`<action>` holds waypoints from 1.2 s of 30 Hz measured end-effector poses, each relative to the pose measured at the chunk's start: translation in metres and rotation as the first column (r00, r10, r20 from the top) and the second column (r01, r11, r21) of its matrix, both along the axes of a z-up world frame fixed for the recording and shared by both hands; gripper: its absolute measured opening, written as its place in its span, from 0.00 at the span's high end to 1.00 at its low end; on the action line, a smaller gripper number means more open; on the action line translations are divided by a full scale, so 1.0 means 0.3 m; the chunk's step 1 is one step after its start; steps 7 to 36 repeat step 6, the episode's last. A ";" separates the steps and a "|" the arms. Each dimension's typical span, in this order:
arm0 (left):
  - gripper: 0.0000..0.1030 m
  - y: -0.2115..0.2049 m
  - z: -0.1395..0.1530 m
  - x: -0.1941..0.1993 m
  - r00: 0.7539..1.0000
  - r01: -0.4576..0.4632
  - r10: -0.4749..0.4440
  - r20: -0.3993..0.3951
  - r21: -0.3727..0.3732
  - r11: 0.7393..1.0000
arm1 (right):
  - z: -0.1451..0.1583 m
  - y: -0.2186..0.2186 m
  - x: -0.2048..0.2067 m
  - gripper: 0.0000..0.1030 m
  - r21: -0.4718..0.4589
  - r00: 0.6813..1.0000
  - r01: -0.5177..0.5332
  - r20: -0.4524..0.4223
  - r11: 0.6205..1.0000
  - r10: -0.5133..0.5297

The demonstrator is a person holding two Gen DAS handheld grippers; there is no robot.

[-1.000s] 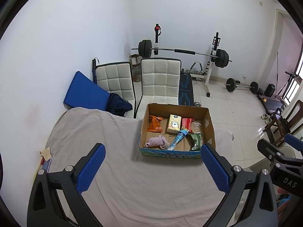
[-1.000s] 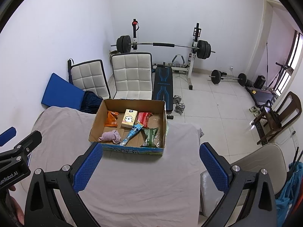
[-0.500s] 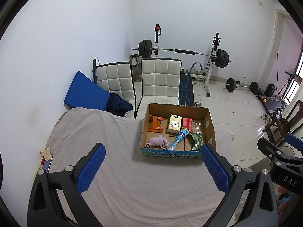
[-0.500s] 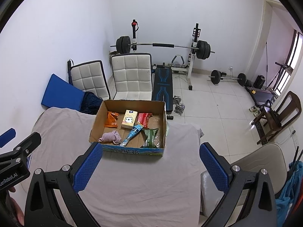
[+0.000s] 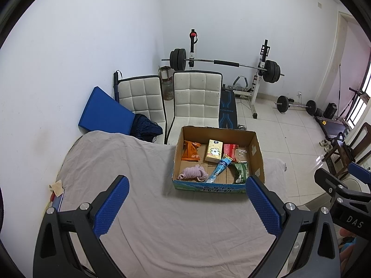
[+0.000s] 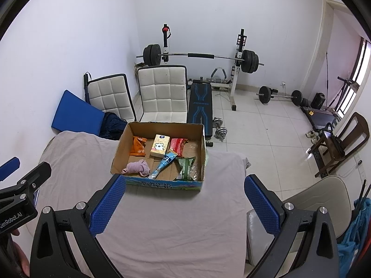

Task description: Organize soft objects

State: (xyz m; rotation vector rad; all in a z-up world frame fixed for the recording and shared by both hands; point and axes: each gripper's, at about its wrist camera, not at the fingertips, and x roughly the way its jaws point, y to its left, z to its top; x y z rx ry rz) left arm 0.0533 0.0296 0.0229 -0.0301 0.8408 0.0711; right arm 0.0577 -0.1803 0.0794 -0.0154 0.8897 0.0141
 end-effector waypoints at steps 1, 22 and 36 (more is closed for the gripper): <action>0.00 0.002 0.001 0.002 1.000 0.000 0.000 0.000 -0.001 1.000 | 0.000 0.001 -0.001 0.00 0.001 1.000 -0.001 0.000 1.000 0.001; 0.00 0.002 0.001 0.003 1.000 -0.001 0.001 0.004 -0.001 1.000 | 0.003 0.007 -0.005 0.00 0.001 1.000 -0.004 -0.001 1.000 0.004; 0.00 0.002 0.001 0.003 1.000 -0.001 0.001 0.004 -0.001 1.000 | 0.003 0.007 -0.005 0.00 0.001 1.000 -0.004 -0.001 1.000 0.004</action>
